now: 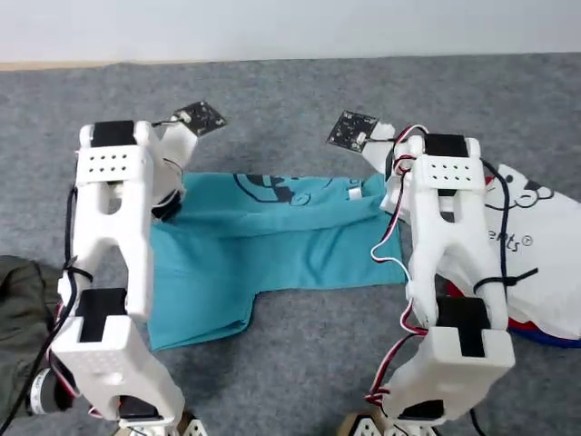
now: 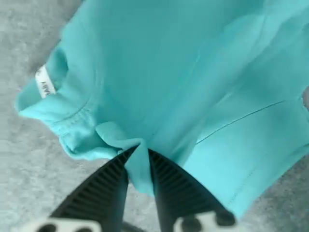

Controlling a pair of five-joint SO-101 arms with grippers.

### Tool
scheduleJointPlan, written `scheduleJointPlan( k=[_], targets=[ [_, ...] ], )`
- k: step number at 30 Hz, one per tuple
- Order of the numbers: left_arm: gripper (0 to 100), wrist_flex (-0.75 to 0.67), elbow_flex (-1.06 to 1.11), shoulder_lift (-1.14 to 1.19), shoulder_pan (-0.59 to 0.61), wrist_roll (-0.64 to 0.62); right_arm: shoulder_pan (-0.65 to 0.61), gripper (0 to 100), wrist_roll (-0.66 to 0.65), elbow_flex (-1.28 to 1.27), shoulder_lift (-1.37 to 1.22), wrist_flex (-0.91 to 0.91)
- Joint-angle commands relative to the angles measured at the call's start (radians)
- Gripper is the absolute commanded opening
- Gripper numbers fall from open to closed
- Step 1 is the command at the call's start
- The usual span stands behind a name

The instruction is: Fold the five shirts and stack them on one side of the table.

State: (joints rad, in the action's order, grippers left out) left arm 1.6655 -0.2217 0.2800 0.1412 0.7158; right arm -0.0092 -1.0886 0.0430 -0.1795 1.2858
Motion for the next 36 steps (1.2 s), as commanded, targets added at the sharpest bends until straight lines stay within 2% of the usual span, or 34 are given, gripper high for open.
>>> scheduleJointPlan(
  k=[1,7,14,20,25,29,36],
  targets=[
    [0,0.000,-0.130,-0.012,0.041,0.002,0.012,1.0,-0.008,0.078,0.064,-0.024],
    [0,-0.075,-0.453,-0.020,0.098,-0.170,0.013,1.0,0.035,0.247,0.085,-0.114],
    [0,0.032,-1.079,-0.020,0.107,-0.353,0.027,1.0,0.121,0.419,0.245,-0.077],
    [0,0.086,-1.460,-0.020,0.083,-0.377,0.065,1.0,0.120,0.420,0.426,-0.028],
    [0,0.084,-1.449,-0.158,0.089,-0.376,0.111,1.0,0.117,0.420,0.572,0.025],
    [0,0.084,-1.451,-0.265,0.083,-0.325,0.142,1.0,0.117,0.419,0.670,0.041],
    [0,0.087,-1.360,-0.310,0.089,-0.313,0.090,1.0,0.121,0.416,0.677,0.134]
  ],
)
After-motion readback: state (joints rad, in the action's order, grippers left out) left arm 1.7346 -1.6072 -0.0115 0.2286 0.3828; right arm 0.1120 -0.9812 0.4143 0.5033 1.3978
